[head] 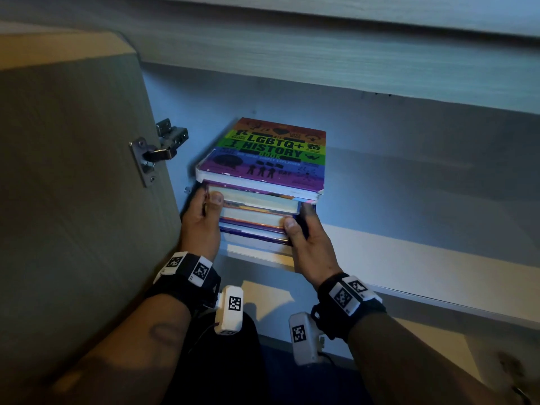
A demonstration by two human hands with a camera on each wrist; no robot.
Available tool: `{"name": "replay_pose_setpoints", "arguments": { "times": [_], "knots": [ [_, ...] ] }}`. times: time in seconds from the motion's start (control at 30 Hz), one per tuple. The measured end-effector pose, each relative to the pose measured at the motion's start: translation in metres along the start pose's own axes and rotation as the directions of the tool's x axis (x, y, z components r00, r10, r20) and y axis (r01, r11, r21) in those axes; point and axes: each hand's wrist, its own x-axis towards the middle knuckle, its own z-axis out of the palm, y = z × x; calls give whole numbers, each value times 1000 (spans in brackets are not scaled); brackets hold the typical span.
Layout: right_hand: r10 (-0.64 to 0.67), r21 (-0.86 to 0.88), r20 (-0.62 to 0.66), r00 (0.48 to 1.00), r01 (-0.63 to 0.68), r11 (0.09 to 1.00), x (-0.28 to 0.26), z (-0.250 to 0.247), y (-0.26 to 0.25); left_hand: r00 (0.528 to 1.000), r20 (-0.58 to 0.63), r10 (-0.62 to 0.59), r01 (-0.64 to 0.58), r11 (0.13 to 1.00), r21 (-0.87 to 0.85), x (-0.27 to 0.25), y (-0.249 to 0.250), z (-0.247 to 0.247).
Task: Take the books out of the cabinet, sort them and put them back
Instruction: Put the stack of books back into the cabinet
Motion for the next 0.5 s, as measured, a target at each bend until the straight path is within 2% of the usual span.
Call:
{"name": "replay_pose_setpoints", "arguments": {
  "times": [0.2,0.27,0.43,0.5],
  "knots": [
    [-92,6,30,995,92,996,-5,-6,-5,1000,-19,21,-21,999,-37,-2,4,-2],
    [-70,28,31,997,69,997,-4,-5,-5,999,-14,38,-38,998,-48,-4,8,-1],
    [-10,199,73,997,-5,980,-7,-8,-10,998,-18,67,-68,996,-52,-9,13,-2],
    [-31,262,29,999,22,965,-8,-12,-21,997,-40,68,-70,996,-58,-11,17,-3]
  ]
}}
